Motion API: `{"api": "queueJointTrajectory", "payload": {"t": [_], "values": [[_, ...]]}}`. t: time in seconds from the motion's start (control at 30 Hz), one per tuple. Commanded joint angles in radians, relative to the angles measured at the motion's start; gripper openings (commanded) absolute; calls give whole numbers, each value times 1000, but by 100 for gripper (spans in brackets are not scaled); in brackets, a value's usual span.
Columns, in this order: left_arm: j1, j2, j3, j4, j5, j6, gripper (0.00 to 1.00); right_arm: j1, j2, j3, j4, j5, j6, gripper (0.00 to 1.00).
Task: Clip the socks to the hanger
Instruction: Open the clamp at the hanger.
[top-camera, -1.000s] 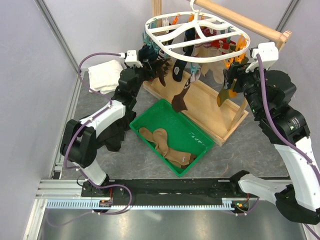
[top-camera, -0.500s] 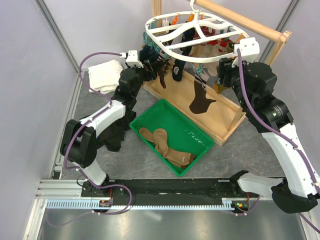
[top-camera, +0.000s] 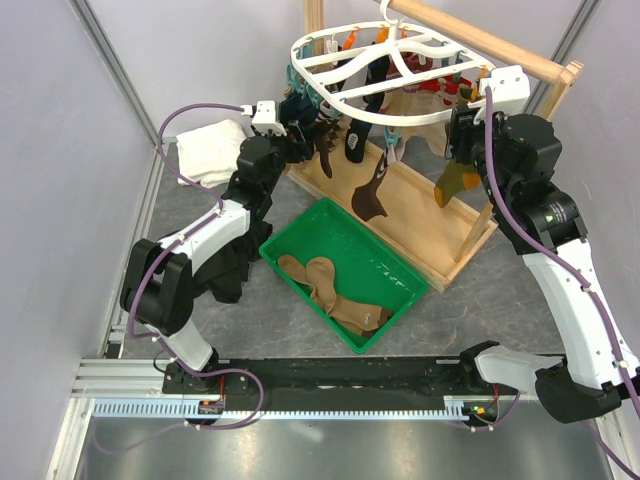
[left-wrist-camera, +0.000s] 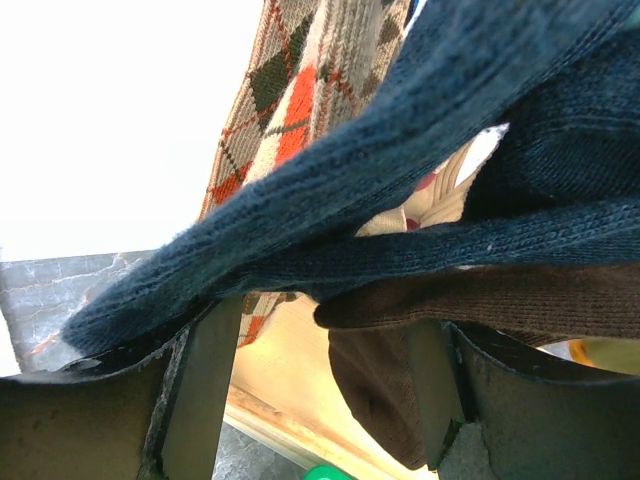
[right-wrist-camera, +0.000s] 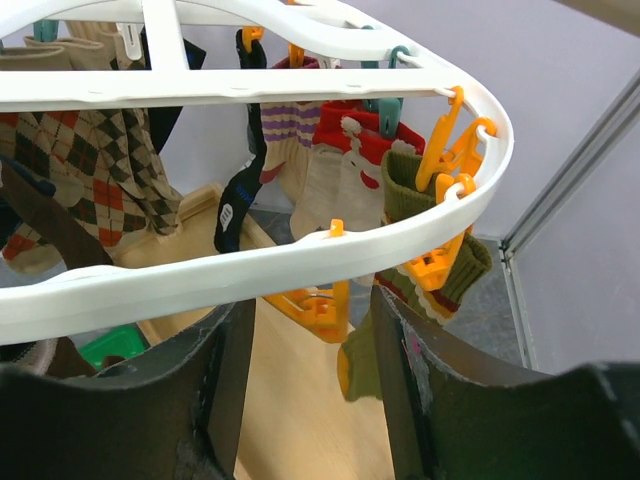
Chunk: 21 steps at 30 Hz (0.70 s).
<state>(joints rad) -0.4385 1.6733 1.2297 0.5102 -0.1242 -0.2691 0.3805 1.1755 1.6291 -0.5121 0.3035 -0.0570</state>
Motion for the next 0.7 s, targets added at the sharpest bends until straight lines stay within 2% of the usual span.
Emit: {"api": "queueJointTrajectory", "payload": {"t": [0.0,0.4,0.63,0.67], "values": [[12,-9,11,-6,-3,10,71,-25,7,-6,49,-107,8,56],[12,-12,7,-12,11,2,71,-42,19,-6,70,-150,2,48],[12,-15,-1,-13,15,-2,71,-43,27,-3,72,-99,11,37],[12,-14,-1,-13,15,-2,71,-42,26,-3,70,-96,11,32]]}}
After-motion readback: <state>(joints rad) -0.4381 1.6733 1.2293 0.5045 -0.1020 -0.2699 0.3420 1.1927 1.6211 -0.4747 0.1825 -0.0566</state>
